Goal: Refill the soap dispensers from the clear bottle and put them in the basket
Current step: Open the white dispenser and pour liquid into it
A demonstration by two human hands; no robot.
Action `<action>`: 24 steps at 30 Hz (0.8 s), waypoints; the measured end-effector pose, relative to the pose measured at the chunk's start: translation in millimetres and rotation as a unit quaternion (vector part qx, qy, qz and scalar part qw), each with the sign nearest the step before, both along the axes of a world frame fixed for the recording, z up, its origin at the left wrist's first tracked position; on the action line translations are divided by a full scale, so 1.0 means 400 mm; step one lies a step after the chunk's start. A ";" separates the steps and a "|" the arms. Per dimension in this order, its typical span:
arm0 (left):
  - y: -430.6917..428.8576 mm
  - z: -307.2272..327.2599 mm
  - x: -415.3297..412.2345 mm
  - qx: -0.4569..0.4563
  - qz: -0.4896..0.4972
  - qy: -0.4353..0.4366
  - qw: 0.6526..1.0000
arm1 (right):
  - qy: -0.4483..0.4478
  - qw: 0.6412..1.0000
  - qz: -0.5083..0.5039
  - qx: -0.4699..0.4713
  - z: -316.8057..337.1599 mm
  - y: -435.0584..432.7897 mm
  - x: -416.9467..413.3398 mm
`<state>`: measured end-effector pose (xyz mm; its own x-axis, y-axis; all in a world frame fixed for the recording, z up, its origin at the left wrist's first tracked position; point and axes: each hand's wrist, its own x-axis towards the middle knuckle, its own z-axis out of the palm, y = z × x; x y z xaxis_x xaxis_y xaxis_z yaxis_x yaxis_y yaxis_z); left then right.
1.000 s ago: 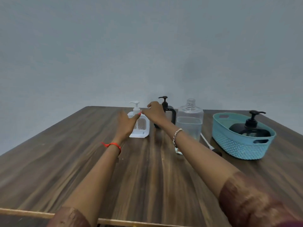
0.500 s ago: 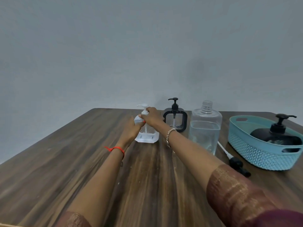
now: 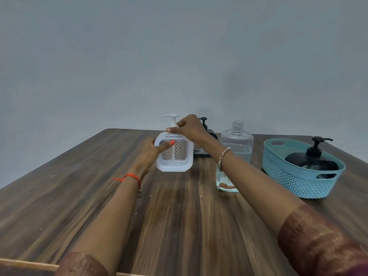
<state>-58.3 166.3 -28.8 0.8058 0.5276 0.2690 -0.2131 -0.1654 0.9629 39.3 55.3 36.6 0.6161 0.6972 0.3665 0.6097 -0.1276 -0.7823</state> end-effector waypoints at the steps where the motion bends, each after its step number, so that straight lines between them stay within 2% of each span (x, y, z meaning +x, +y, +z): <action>1: -0.007 0.004 -0.001 -0.003 -0.007 -0.002 1.000 | 0.000 1.000 0.002 -0.005 0.004 -0.014 0.001; 10: -0.048 0.016 -0.002 0.021 -0.042 -0.004 0.999 | -0.039 0.998 0.035 -0.018 0.010 -0.085 0.003; 15: -0.035 0.008 -0.019 0.001 -0.104 -0.017 0.994 | -0.025 0.993 0.117 -0.013 0.010 -0.122 -0.001; 17: -0.031 0.005 -0.023 -0.011 -0.127 -0.020 0.992 | 0.008 0.989 0.147 -0.014 0.015 -0.131 0.003; 20: -0.036 0.005 -0.023 -0.022 -0.102 -0.019 0.994 | 0.109 0.975 0.195 0.006 0.023 -0.138 0.009; 22: -0.042 0.005 -0.022 -0.024 -0.079 -0.019 0.996 | 0.153 0.973 0.172 0.033 0.020 -0.135 0.006; 24: -0.050 0.006 -0.023 -0.020 -0.068 -0.026 0.997 | 0.093 0.992 0.079 0.026 0.009 -0.125 -0.009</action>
<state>-67.3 146.3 -26.4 0.8565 0.4251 0.2929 -0.2805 -0.0930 0.9553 35.6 5.4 40.1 0.5603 0.7742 0.2944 0.4633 0.0017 -0.8862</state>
